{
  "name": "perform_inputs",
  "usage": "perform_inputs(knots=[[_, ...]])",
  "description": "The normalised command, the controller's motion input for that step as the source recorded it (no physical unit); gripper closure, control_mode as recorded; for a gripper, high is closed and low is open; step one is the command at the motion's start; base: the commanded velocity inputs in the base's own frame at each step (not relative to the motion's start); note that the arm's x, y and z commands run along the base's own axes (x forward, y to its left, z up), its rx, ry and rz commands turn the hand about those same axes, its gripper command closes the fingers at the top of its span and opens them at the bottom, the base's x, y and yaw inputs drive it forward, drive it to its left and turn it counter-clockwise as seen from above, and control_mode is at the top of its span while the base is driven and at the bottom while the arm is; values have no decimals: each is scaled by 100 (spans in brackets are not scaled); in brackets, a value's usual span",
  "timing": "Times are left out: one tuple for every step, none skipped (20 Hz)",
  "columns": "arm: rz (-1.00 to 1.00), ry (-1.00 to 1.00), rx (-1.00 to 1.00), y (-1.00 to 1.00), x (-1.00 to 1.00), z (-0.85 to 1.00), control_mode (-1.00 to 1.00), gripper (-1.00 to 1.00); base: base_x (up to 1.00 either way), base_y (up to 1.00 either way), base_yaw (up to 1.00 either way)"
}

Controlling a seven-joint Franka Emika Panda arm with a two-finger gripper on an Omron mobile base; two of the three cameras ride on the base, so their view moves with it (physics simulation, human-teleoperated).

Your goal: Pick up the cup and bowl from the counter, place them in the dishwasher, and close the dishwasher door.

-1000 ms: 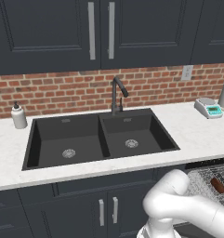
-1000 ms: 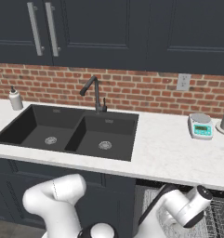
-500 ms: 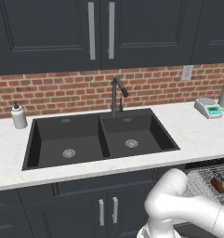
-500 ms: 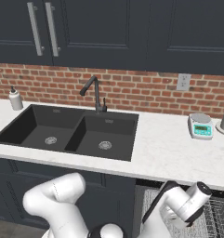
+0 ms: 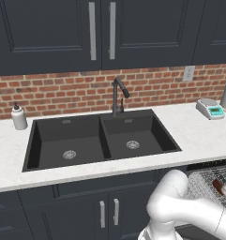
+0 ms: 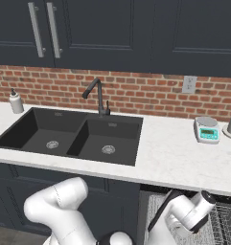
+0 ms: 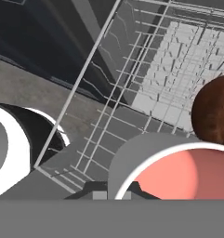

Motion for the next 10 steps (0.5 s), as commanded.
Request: perform_inputs(knots=[[0,0,0,29,0,-54,-100,100,0,0,0],[0,0,0,28,0,-56,-100,100,0,0,0],[0,-1,0,26,1,-54,-100,100,0,0,0],[0,-2,0,24,3,-55,-100,100,0,0,0],[0,-3,0,23,5,-54,-100,100,0,0,0],[0,-3,0,21,6,-52,-100,100,0,0,0],[0,-4,0,22,5,-49,-100,100,0,0,0],[0,-5,0,23,7,-46,-100,100,0,0,0],[0,-6,0,26,9,-42,-100,100,0,0,0],[0,-6,0,31,15,-38,-100,100,0,0,0]])
